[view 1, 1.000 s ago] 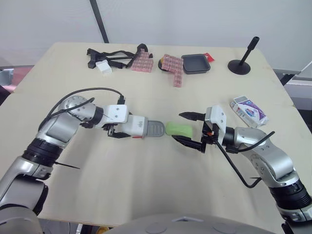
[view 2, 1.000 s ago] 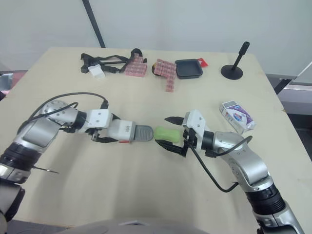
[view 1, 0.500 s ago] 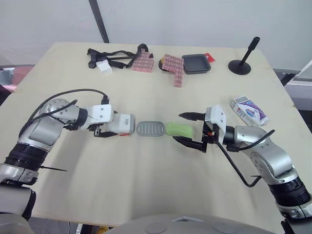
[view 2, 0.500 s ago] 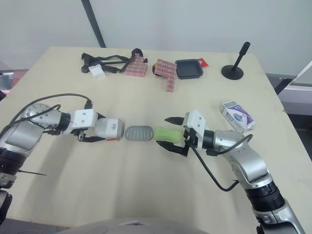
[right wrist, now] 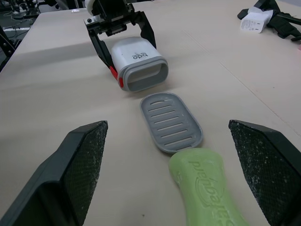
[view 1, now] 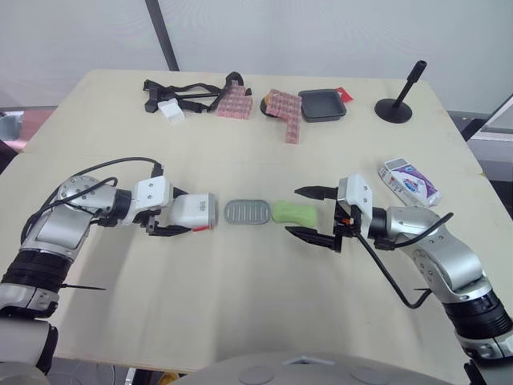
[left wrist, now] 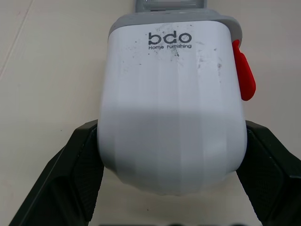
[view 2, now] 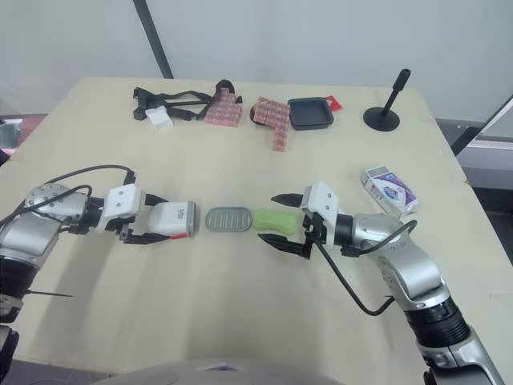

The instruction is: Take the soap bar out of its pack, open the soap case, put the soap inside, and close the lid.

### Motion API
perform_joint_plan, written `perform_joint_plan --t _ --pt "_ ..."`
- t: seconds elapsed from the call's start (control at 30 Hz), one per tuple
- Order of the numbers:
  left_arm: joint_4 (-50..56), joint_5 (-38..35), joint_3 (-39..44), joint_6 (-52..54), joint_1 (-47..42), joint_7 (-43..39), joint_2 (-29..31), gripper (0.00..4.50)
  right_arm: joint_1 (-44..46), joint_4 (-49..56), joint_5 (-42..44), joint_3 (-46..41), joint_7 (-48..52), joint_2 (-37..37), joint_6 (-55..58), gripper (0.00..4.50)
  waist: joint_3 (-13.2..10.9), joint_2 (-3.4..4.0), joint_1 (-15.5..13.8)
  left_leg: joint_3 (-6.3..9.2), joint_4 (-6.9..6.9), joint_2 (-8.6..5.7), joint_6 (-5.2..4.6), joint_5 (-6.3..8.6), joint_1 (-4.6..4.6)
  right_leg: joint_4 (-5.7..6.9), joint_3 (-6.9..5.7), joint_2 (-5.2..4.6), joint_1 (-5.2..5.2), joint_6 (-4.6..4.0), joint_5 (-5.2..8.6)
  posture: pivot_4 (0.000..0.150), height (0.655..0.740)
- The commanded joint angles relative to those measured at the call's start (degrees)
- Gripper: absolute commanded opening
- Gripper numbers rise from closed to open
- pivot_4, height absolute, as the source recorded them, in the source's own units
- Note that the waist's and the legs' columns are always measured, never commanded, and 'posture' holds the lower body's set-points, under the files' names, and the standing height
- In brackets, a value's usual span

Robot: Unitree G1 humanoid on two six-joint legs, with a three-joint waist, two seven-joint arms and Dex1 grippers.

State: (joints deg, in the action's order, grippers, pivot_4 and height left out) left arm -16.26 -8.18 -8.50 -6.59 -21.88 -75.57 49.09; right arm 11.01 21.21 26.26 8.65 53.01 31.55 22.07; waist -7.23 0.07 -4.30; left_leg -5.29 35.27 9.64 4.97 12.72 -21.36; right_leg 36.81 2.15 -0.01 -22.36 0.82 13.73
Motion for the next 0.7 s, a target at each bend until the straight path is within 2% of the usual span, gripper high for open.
perform_joint_plan --t 0.03,0.23,0.3,0.6,0.7 --pt "-3.0 0.6 1.3 -2.8 -0.9 0.1 0.2 3.44 0.0 0.8 -0.1 -1.0 0.3 0.4 -1.4 4.42 0.0 0.0 0.0 0.0 0.0 0.0 0.0 0.0 0.0 0.0 0.0 0.0 0.0 0.0 0.0 0.15 0.74" --pt "-6.3 0.0 1.2 -4.0 -1.8 -1.2 -0.8 3.44 -0.5 0.5 -0.6 -0.8 0.4 0.5 -2.1 4.42 0.0 0.0 0.0 0.0 0.0 0.0 0.0 0.0 0.02 0.01 0.0 -0.01 0.01 0.0 0.0 0.15 0.74" --pt "-7.4 0.3 1.2 -4.7 -1.8 -1.4 -0.8 4.47 -0.5 0.3 -0.9 -0.7 0.4 0.5 -2.3 4.5 0.0 0.0 0.0 0.0 0.0 0.0 0.0 0.0 0.02 0.03 0.0 -0.01 0.0 0.0 0.0 0.15 0.74" --pt "-7.3 -0.3 1.5 -4.3 -1.5 -3.2 -0.4 4.47 -0.5 -0.2 -1.9 -0.3 0.6 0.1 -3.1 4.5 0.0 0.0 0.1 0.0 0.0 0.01 0.0 0.0 0.02 0.02 -0.01 -0.01 0.0 0.0 0.0 0.15 0.74" --pt "-6.3 0.6 1.7 -3.5 -1.4 -1.2 -0.6 4.47 -0.3 -0.4 -2.2 -0.2 0.6 -0.1 -3.3 4.5 0.0 0.0 0.1 0.0 0.0 0.01 0.0 0.0 0.02 0.03 0.0 -0.01 0.0 0.0 0.0 0.15 0.74"
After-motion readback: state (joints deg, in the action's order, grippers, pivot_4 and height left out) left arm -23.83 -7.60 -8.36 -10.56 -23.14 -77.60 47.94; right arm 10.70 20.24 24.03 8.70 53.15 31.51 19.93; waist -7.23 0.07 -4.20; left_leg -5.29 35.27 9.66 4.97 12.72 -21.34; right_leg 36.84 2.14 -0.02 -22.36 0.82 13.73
